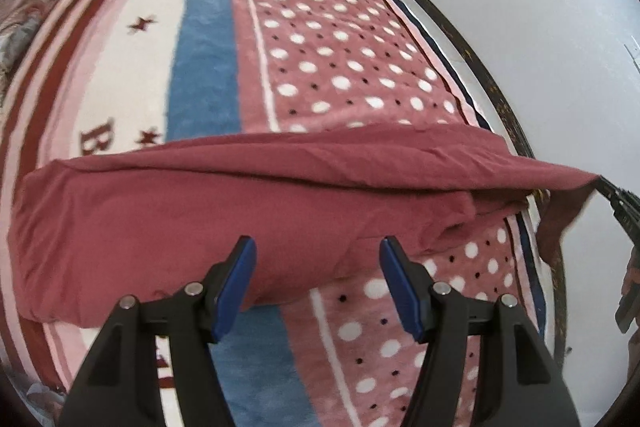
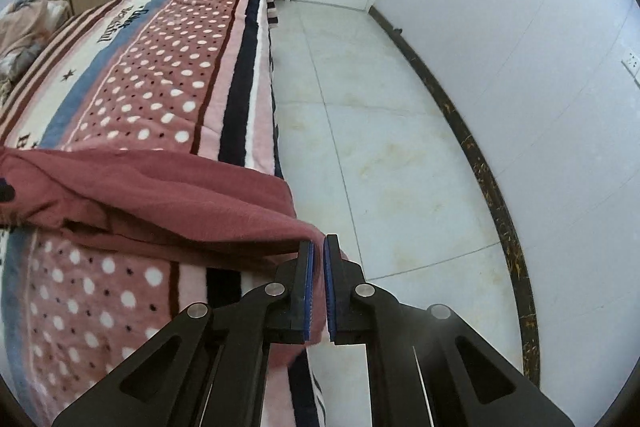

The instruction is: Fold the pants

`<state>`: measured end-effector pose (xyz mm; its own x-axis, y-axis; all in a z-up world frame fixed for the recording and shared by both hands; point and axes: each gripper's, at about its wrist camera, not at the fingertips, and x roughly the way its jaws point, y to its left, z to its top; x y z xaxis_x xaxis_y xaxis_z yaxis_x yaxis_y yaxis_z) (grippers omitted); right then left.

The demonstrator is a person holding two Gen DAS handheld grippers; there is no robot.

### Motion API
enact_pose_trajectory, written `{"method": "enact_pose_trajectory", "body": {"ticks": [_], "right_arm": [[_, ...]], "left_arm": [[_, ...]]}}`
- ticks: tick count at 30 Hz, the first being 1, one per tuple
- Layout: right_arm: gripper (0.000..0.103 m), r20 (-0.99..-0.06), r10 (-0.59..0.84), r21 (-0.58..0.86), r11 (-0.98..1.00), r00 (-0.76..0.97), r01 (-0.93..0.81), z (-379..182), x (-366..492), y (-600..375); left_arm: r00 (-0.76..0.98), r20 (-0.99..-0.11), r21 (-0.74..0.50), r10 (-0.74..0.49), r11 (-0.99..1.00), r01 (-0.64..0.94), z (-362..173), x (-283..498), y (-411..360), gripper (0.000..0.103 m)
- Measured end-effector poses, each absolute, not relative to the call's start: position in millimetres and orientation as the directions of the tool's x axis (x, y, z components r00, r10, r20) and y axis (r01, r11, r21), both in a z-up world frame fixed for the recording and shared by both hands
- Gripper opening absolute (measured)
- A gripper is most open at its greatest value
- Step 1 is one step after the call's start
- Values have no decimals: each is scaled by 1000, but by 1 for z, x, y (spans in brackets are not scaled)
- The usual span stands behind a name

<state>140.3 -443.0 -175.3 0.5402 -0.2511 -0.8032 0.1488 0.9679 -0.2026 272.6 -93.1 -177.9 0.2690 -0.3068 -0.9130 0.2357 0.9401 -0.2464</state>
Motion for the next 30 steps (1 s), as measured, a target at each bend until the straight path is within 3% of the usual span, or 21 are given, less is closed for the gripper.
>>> {"method": "enact_pose_trajectory", "body": {"ticks": [8, 10, 11, 12, 17, 22, 23, 24, 25, 30], "right_arm": [[2, -874, -168, -161, 985, 455, 54, -174, 137, -452], [19, -898, -142, -143, 989, 416, 28, -191, 140, -447], [40, -909, -119, -118, 993, 399, 26, -199, 141, -446], [47, -918, -89, -80, 996, 387, 38, -211, 140, -446], [48, -940, -2, 18, 998, 342, 53, -265, 139, -448], [46, -933, -1, 43, 993, 360, 112, -305, 137, -464], [31, -928, -7, 41, 992, 373, 120, -308, 138, -467], [7, -919, -22, 31, 991, 393, 127, -308, 137, -473], [0, -914, -31, 23, 992, 403, 128, -308, 139, -479], [0, -874, -88, -36, 992, 478, 118, -287, 145, -508]], "left_arm": [[219, -921, -274, -322, 936, 222, -193, 282, -112, 60], [221, -922, -267, -317, 936, 228, -194, 284, -114, 60], [222, -923, -263, -315, 936, 233, -195, 285, -114, 60], [222, -924, -259, -312, 936, 237, -196, 286, -114, 60], [222, -932, -236, -286, 945, 225, -205, 288, -116, 60], [254, -932, -213, -259, 957, 197, -212, 280, -126, 60], [263, -931, -206, -252, 960, 190, -212, 279, -130, 60], [269, -931, -203, -248, 962, 185, -212, 278, -132, 60], [273, -931, -199, -242, 964, 178, -212, 277, -135, 60], [274, -936, -181, -220, 970, 160, -214, 284, -152, 60]]}}
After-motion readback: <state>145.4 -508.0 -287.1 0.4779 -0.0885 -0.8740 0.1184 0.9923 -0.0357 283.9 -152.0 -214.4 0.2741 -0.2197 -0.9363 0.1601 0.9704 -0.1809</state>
